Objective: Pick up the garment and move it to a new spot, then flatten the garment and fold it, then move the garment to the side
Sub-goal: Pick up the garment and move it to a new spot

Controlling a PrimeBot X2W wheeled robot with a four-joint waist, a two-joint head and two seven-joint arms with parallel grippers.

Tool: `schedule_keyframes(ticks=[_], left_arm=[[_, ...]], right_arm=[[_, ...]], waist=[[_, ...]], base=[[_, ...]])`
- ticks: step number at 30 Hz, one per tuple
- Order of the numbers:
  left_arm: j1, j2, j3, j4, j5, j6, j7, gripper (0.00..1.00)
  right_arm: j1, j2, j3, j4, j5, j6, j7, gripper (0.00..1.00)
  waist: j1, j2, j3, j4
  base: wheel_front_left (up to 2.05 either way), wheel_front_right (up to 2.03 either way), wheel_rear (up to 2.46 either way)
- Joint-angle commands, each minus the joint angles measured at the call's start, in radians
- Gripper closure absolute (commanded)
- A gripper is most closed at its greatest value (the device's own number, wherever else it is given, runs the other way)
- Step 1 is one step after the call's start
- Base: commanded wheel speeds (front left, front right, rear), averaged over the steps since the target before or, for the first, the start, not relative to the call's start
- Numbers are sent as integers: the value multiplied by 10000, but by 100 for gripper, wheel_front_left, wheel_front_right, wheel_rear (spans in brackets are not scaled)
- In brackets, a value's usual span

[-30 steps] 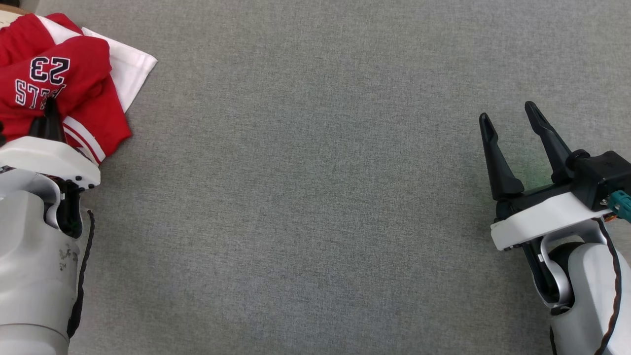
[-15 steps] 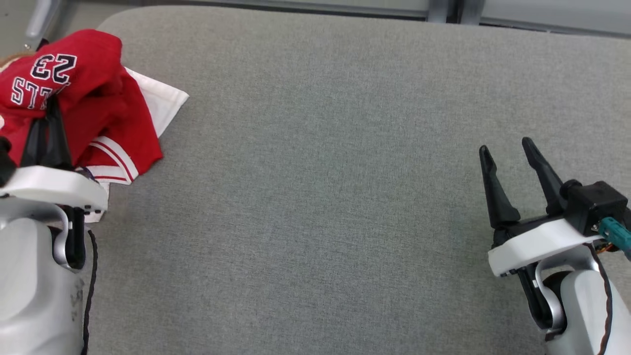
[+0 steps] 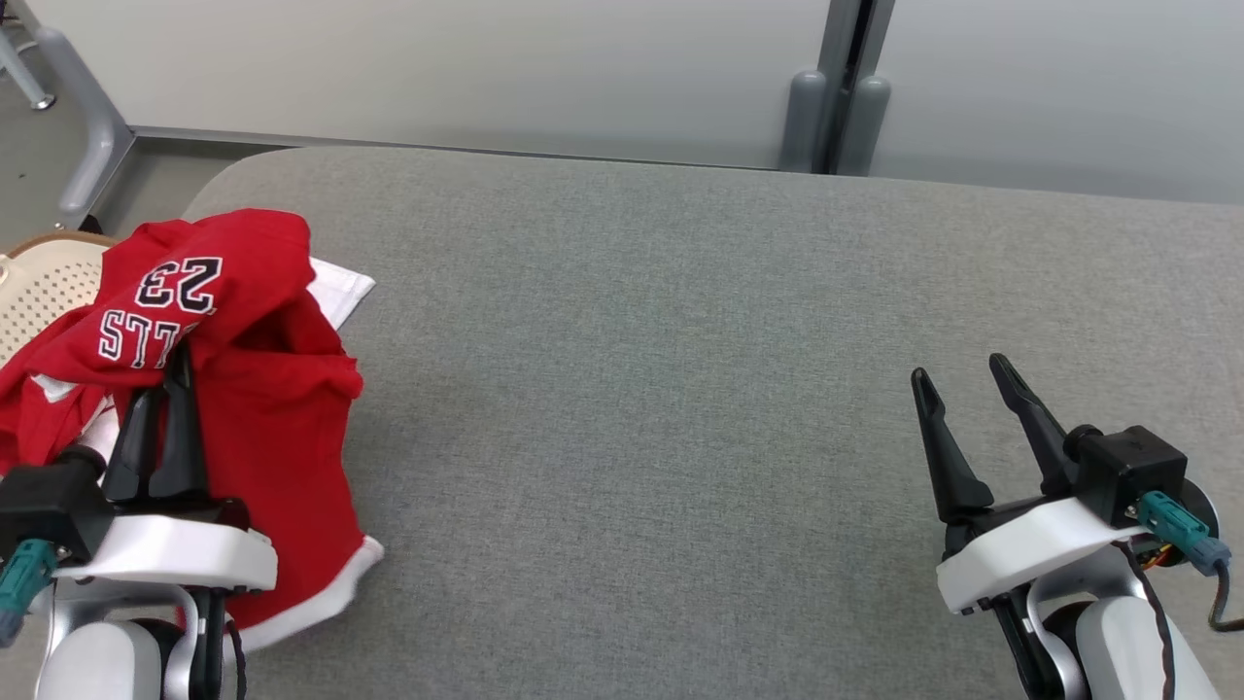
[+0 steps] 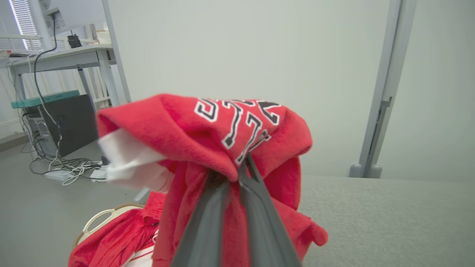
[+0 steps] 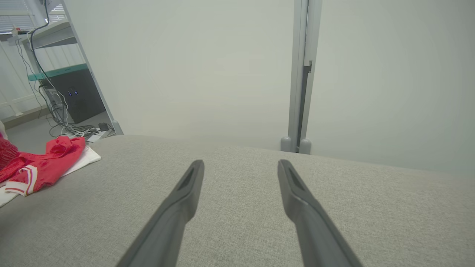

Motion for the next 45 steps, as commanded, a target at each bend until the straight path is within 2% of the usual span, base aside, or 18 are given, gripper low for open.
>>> schedule_keyframes(ticks=[1, 7, 13, 15, 20, 25, 30, 36, 37, 38, 45], left_arm=[[204, -17, -45, -345, 99, 77, 117, 100], [956, -159, -495, -2250, 288, 208, 1031, 100], [905, -406, -1352, -2802, 362, -58, 1451, 100], [696, -447, -1819, -2703, 389, -324, 1533, 100], [-5, -530, -3297, -2010, 476, -823, 1726, 100], [-1078, -706, -4872, -722, 649, -999, 1629, 100], [-1953, -791, -5646, 615, 713, -1032, 1616, 100], [-2663, -853, -6413, 2018, 492, -1043, 1806, 100], [-2700, -874, -6535, 2182, 389, -1047, 1809, 61], [-2764, -873, -6712, 2328, 319, -1050, 1833, 0], [-2678, -670, -6993, 2338, -44, -1054, 983, 0]], right_arm=[[124, -26, -27, -10, 13, 1, -12, 0], [182, 32, 4, -139, -63, 1, 65, 0], [-35, 41, 211, -196, -126, 1, 65, 0], [-93, 75, 285, -160, -87, 1, 32, 0], [-234, 159, 330, -10, 42, 1, -132, 0], [-375, 325, 398, 83, 130, 1, -405, 0], [-493, 411, 326, 242, 181, 1, -599, 0], [-665, 461, 455, 460, 311, 1, -816, 0], [-692, 469, 458, 494, 323, 1, -851, 0], [-706, 478, 457, 529, 338, 1, -890, 0], [-671, 495, 437, 771, 262, 1, -941, 0]], waist=[[0, 0, -114, -143], [0, 0, -108, -640], [0, 0, 76, -1587], [0, 0, 159, -1988], [0, 0, 512, -3004], [0, 0, 1131, -4151], [0, 0, 1551, -4671], [0, 0, 1852, -4903], [0, 0, 1861, -4899], [0, 0, 1859, -4883], [0, 0, 1495, -4546]], base=[[0, 0, 0], [0, 0, 0], [0, 0, 0], [0, 0, 0], [0, 0, 0], [0, 0, 0], [0, 0, 0], [0, 0, 0], [0, 0, 0], [0, 0, 0], [0, 0, 0]])
